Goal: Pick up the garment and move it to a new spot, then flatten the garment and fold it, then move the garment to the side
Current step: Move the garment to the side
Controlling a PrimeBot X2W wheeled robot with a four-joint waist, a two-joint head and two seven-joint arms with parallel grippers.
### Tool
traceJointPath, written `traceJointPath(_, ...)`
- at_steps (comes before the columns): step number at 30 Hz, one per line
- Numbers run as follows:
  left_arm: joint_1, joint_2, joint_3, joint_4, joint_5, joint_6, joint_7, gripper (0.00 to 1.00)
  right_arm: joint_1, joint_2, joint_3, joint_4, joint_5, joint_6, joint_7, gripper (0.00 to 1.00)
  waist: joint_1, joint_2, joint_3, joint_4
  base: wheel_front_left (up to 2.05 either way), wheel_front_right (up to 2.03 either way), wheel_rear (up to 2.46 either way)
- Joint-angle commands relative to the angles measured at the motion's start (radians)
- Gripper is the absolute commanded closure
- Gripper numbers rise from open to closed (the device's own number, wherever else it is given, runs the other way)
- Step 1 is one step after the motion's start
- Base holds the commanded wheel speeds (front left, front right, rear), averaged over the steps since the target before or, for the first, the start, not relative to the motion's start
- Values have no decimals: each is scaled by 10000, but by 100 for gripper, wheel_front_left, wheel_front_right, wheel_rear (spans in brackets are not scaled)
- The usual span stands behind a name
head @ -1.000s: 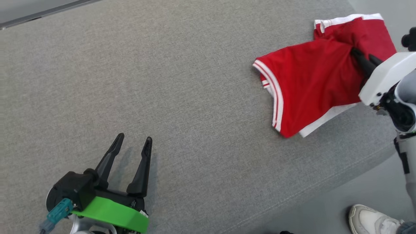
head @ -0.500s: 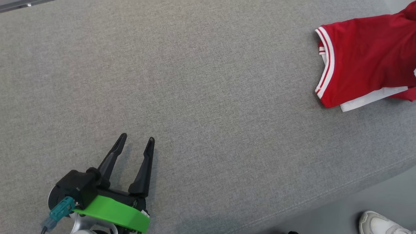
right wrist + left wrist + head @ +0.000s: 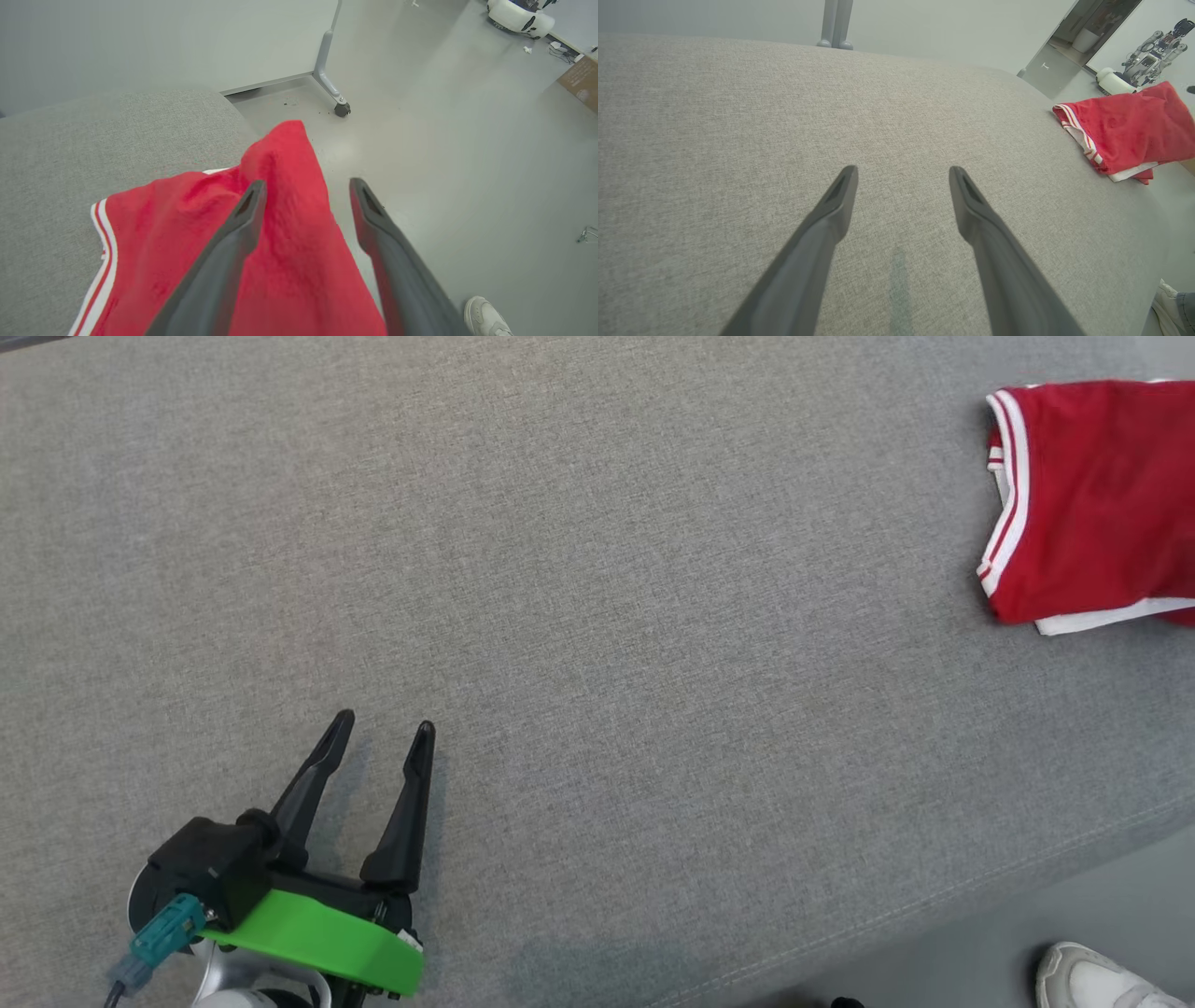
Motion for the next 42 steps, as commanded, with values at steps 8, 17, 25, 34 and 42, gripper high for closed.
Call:
traceJointPath(8, -27, -134, 94, 151, -133, 108, -286, 0, 176, 488, -423, 82, -1072, 0, -2269, 0, -1, 0, -238, 144, 0, 0, 0)
traceJointPath(17, 326, -297, 344, 676, -140, 237, -851, 0, 2199, 1126, 614, -2047, -505, 0, -3951, 0, -1, 0, -1324, 707, 0, 0, 0)
traceJointPath(25, 804, -219, 1156, 1495, -133, 399, -1271, 0, 4646, 2071, 1491, -4239, -455, -5, -4386, 0, -1, 0, -2298, 1669, 0, 0, 0)
traceJointPath(34, 1113, -405, 2136, 2849, 28, 74, -1401, 0, 6963, 3199, 1183, -5019, -1058, -5, -4848, 0, -1, 0, -3228, 3396, 0, 0, 0)
traceJointPath(42, 1616, -998, 3003, 3585, 607, -581, -1413, 0, 7724, 3826, 729, -4779, -2325, -7, -5534, 0, -1, 0, -3896, 3943, 0, 0, 0)
